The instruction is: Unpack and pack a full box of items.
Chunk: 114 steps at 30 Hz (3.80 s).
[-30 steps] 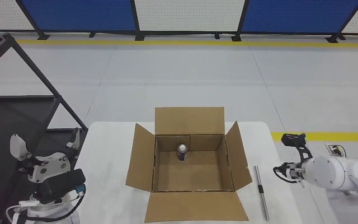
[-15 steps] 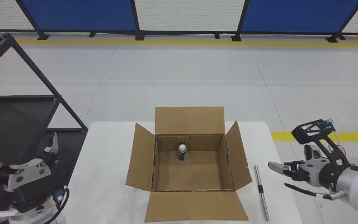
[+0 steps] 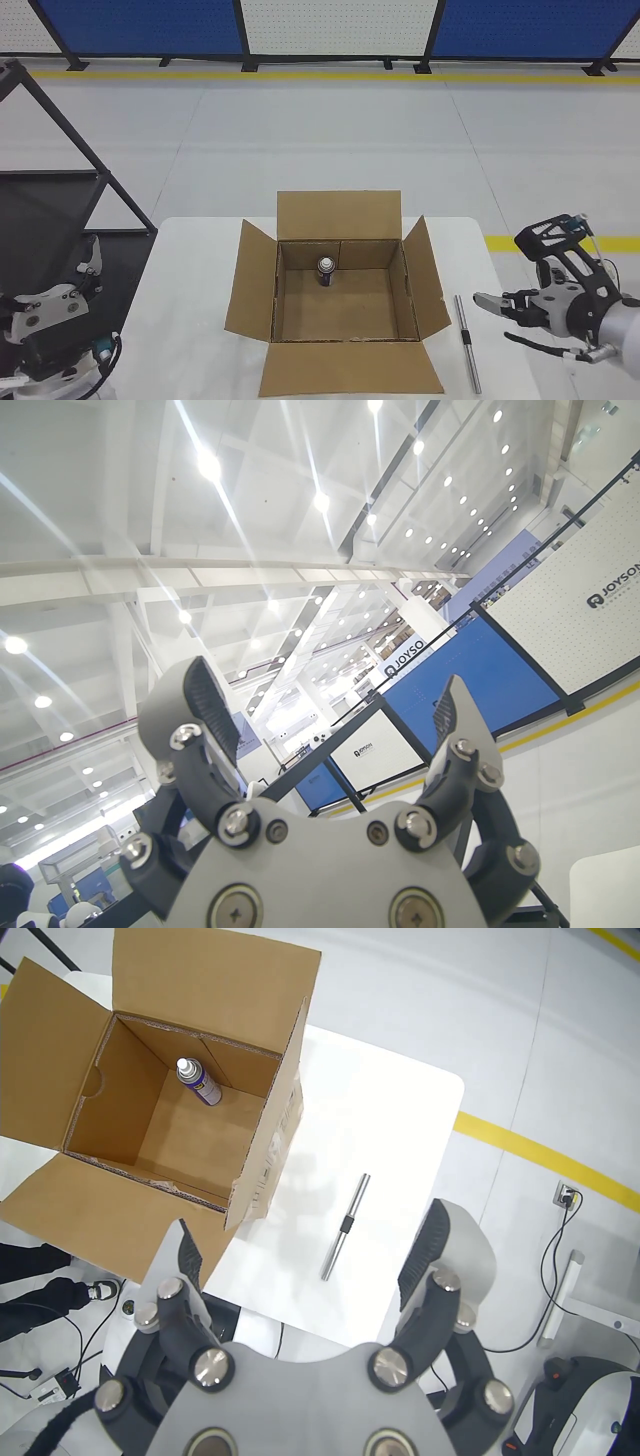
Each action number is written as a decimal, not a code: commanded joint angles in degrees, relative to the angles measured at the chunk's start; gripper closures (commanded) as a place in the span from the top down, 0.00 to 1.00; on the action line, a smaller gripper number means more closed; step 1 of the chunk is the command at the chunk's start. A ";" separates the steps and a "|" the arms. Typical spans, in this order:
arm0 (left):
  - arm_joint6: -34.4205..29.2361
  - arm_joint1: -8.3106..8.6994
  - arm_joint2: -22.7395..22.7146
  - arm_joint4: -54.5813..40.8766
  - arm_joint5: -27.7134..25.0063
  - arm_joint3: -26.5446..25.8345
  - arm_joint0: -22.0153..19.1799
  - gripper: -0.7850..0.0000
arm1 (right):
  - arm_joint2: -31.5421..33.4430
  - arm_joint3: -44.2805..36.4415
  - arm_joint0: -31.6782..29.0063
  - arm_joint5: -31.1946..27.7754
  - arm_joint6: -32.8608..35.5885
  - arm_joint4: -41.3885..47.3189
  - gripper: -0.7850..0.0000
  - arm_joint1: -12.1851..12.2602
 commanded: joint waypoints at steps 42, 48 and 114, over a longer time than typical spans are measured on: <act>0.71 0.67 -0.76 0.60 -7.46 5.75 -3.66 1.00 | -55.99 25.63 29.66 3.73 -25.02 -3.16 1.00 -11.81; -0.37 0.51 0.17 -1.20 -6.69 5.57 -4.40 1.00 | -60.95 35.82 30.43 0.67 -34.69 2.33 1.00 -15.52; 2.06 0.31 0.75 -2.29 -5.91 3.80 -2.51 1.00 | -54.81 42.74 24.48 13.86 -38.94 -20.33 0.00 -29.51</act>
